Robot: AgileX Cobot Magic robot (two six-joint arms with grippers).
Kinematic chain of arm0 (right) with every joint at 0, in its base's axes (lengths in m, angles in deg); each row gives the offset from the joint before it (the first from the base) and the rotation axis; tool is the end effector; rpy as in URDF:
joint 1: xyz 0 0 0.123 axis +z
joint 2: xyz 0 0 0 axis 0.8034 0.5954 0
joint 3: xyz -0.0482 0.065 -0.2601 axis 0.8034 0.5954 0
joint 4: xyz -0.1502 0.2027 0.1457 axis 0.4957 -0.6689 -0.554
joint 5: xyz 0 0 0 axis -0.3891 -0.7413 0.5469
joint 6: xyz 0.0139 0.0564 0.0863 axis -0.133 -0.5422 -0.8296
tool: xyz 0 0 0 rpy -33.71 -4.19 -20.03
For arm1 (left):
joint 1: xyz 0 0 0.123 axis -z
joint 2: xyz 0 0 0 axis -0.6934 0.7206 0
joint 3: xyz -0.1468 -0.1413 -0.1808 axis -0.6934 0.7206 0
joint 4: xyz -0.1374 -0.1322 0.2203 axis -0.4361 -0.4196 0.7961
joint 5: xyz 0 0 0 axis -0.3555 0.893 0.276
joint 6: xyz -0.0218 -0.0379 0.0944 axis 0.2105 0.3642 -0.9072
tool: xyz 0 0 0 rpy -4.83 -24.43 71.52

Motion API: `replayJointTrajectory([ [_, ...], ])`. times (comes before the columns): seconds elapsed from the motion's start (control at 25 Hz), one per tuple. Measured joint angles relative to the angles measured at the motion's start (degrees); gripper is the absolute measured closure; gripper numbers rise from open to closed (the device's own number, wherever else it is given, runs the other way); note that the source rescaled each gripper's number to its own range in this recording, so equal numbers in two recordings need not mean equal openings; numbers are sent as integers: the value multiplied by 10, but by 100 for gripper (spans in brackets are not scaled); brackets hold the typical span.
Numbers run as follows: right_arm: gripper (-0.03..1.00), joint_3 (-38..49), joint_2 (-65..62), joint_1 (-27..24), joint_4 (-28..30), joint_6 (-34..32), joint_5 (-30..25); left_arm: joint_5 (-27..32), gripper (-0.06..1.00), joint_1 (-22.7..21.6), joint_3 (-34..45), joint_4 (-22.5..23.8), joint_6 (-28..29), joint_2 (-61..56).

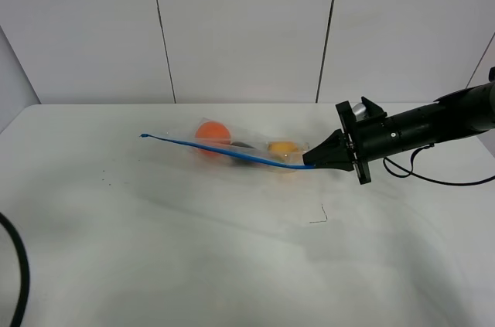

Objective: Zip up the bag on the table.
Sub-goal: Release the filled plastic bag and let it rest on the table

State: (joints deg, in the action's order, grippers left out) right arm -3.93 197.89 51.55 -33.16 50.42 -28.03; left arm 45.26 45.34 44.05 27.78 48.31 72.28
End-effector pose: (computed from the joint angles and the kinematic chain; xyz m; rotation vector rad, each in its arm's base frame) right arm 0.3753 0.0810 0.0980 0.0670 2.6015 1.6249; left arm 0.1157 -0.0020 0.2565 0.1007 2.4266 0.0283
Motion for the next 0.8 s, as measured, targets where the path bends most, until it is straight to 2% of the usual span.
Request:
replayJointTrajectory([
  [0.48,97,0,0,0,0,0,0,0,-4,0,2,-11,3,-212],
  [0.8,97,0,0,0,7,0,0,0,-4,0,2,-15,8,-228],
])
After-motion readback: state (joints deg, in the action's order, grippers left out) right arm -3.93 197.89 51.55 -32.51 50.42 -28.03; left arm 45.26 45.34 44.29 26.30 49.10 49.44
